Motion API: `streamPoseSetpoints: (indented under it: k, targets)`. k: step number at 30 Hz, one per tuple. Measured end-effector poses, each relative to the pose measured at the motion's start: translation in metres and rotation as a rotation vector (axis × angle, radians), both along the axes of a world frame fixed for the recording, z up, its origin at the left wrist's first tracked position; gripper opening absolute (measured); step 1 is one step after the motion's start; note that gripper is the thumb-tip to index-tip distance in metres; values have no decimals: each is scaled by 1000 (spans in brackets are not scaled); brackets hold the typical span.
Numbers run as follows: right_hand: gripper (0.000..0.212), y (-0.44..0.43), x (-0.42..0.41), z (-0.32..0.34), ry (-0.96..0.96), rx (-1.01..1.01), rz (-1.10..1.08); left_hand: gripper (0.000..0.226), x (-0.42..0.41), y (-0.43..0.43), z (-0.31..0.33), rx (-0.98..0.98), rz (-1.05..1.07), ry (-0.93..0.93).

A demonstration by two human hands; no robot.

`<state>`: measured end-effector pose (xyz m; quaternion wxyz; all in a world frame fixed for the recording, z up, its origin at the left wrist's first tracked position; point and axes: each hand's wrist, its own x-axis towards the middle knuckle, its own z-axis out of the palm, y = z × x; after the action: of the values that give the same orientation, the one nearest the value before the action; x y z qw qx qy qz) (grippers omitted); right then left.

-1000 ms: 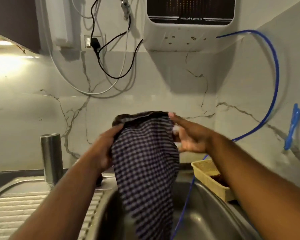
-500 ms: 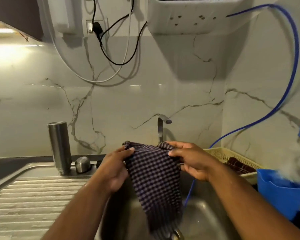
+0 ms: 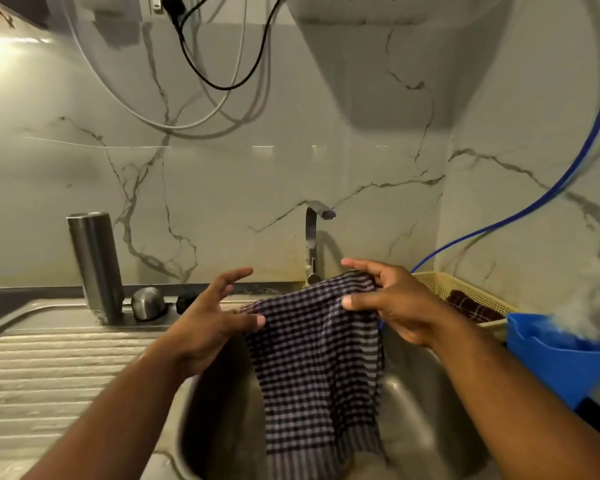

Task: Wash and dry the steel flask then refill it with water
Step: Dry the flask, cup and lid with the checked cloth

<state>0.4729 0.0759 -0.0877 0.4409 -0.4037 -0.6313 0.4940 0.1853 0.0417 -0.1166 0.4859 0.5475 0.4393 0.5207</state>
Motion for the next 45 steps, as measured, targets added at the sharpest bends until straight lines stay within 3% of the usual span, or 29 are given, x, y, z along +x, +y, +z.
streamPoseSetpoints:
  k: [3, 5, 7, 11, 14, 18, 21, 26, 30, 33, 36, 42, 45]
  targets:
    - [84, -8, 3, 8, -583, 236, -75, 64, 3, -2, 0, 186, 42, 290]
    - [73, -8, 2, 8, -794, 339, -172, 48, 3, 2, -2, 335, 201, 612]
    - [50, -7, 4, 6, -824, 367, -205, 34, 2, 7, -3, 408, 277, 804]
    - [16, -4, 7, 2, -779, 412, -212, 23, 1, 9, -4, 463, 292, 869]
    - [12, 0, 8, 1, -671, 465, -271, 17, -4, 13, -5, 436, 323, 799]
    - [15, -3, 0, 2, -177, 155, -153, 24, 3, 10, -3, 255, 178, 247]
    - [20, 0, -12, -6, -78, 77, -207, 26, 13, 7, -2, 21, 181, -45]
    - [19, 2, -20, -10, 75, -101, -238, 33, 13, 9, -5, -165, 149, -220]
    - [20, 5, -17, -9, 207, -169, -263, 43, 7, 7, -4, -176, -86, -115]
    - [26, 3, -7, -3, 229, -211, -113, 42, 9, 6, -7, -87, -47, -1]
    - [44, 3, 9, 2, 277, -258, 86, 40, 12, 3, -5, 6, 18, -103]
    - [33, 8, 15, -12, 36, -347, 101, 25, 17, 2, -6, 78, 170, -14]
    - [34, 5, 7, -20, -51, -411, 112, 27, 15, 13, -19, -113, 265, 68]
